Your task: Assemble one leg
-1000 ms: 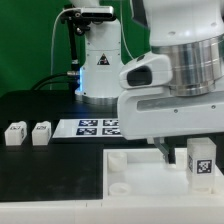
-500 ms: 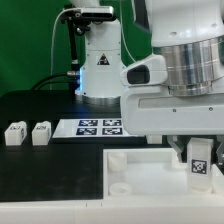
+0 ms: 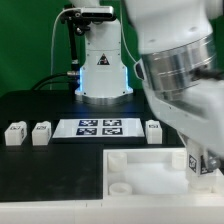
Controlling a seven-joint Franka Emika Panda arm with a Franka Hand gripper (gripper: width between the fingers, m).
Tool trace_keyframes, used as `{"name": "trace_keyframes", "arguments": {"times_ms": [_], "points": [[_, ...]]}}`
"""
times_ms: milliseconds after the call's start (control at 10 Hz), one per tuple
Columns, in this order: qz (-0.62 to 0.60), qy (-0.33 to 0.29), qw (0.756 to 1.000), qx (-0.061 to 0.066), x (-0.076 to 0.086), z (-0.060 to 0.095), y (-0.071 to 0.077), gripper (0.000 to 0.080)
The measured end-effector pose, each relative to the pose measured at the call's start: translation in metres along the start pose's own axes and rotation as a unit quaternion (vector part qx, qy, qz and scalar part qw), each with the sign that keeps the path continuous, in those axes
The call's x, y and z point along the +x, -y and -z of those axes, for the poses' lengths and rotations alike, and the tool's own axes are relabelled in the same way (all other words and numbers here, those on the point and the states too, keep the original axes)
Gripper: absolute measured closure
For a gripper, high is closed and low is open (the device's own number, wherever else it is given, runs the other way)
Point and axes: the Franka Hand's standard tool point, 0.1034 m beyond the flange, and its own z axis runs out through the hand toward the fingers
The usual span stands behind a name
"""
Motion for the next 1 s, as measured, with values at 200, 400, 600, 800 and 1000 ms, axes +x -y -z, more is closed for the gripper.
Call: {"name": "trace_keyframes", "arguments": {"times_ms": [200, 400, 600, 800, 1000], "points": [[-0.078, 0.002, 0.997, 0.003, -0.0049, -0.0021, 0.0001, 0.0503], [-0.045, 0.002, 0.999, 0.003, -0.0045, -0.002, 0.0002, 0.0477], [0.085, -0.012, 0.996, -0.011, -0.0059, -0.0032, -0.0028, 0.0198], [0.227, -0.022, 0.973, -0.028, -0.0088, -0.0037, -0.0048, 0.0159], [0.323, -0.019, 0.946, -0.03, -0.0073, -0.0035, -0.0049, 0.0151]]}}
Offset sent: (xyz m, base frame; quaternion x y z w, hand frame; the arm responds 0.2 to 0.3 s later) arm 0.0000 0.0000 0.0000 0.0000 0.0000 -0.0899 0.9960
